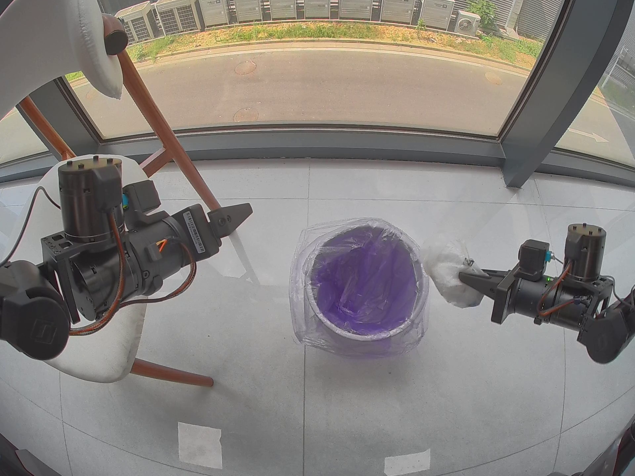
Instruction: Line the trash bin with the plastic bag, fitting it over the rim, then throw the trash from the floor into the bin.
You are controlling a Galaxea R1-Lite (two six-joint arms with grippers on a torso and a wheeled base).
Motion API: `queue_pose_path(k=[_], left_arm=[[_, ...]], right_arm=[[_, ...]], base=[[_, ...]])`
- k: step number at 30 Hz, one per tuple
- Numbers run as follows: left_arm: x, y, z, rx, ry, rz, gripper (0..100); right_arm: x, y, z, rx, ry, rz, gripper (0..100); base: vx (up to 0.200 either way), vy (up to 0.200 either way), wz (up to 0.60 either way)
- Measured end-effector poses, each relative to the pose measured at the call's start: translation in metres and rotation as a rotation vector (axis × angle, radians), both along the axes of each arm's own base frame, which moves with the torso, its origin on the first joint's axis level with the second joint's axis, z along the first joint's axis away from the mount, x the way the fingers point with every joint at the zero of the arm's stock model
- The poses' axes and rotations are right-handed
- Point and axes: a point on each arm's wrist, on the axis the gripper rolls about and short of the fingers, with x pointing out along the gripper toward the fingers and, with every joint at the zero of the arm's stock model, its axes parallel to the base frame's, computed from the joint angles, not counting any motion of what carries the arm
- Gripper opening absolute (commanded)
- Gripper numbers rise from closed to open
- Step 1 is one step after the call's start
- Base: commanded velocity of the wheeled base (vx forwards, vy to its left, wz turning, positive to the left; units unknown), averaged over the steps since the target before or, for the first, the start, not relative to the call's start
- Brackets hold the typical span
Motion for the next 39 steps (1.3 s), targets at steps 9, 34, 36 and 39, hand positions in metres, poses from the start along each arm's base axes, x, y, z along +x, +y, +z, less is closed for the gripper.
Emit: queue_pose_path(k=[9, 34, 36, 39], left_arm=[[0.0, 0.002, 0.0, -0.001, -0.001, 0.008, 100], [0.001, 0.012, 0.002, -0.009, -0.015, 0.041, 100], [0.001, 0.013, 0.001, -0.008, -0.013, 0.042, 100], [0.001, 0.013, 0.001, -0.007, -0.011, 0.042, 100]], right_arm=[[-0.005, 0.028, -0.016, 0.073, -0.117, 0.108, 0], [0.069, 0.087, -0.11, 0.116, -0.082, 0.129, 0], [0.075, 0.089, -0.112, 0.117, -0.09, 0.12, 0], [0.08, 0.091, -0.115, 0.116, -0.09, 0.112, 0]], base=[[0.0, 0.0, 0.0], [0.0, 0.0, 0.0], [0.0, 0.0, 0.0], [0.0, 0.0, 0.0]])
